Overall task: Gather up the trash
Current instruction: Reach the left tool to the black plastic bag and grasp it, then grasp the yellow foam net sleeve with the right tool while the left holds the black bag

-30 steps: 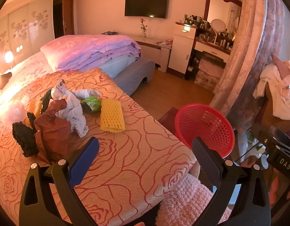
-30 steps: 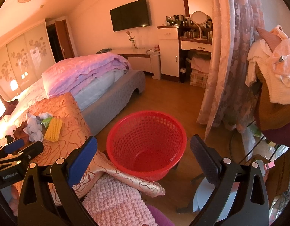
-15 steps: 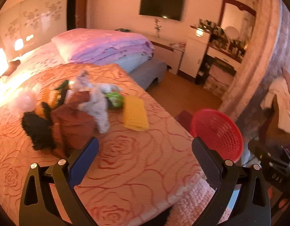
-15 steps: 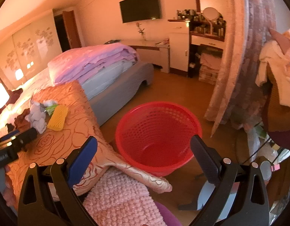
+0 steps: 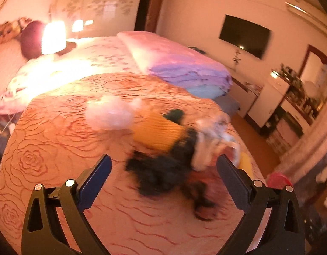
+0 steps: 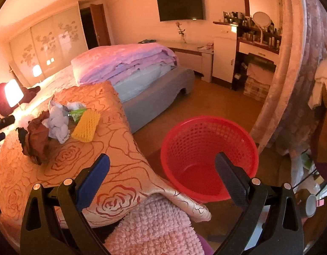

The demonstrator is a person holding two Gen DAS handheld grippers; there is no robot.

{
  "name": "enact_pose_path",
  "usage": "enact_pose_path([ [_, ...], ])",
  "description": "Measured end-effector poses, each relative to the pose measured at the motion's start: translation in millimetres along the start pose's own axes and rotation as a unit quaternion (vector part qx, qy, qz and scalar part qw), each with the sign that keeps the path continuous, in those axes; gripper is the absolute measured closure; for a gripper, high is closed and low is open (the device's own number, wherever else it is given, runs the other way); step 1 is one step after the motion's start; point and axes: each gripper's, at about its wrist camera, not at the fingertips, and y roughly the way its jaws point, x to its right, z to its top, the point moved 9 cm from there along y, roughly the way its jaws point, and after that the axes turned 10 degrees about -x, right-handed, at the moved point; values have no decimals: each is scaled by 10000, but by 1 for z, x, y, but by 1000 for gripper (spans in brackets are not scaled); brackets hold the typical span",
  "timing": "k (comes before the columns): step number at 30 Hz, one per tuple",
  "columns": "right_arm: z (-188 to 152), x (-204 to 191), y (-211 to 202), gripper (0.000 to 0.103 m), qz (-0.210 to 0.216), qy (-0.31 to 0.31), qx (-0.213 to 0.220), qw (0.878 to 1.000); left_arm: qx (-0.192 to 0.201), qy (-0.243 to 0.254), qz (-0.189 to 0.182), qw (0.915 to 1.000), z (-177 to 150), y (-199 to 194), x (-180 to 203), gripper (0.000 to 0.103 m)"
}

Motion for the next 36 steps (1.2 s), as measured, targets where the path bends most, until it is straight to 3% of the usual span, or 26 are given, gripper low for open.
enact_pose_path([
  [10, -3, 0, 7, 7, 0, -34, -69, 10000, -475, 74, -245, 9985, -6, 39, -5, 12],
  [12, -4, -1, 9, 7, 0, -50, -85, 10000, -548, 152, -250, 9981, -10, 47, -2, 21],
  [14, -6, -3, 11, 7, 6, -57, -106, 9999, -589, 189, -203, 9979, -12, 52, -3, 41],
  [16, -8, -5, 13, 7, 18, -86, -129, 9999, -644, 166, -228, 9975, -14, 57, -4, 55],
  [19, -9, -10, 14, 7, 51, -151, -158, 9997, -522, 193, -253, 9981, -14, 54, -9, 64],
  [27, -2, -27, 16, 7, 126, -329, -116, 9993, -225, 159, -314, 9991, -22, 21, -16, 66],
  [36, 32, -75, 49, 7, 427, -588, -190, 9972, 117, 239, -258, 9993, -24, -7, -17, 66],
])
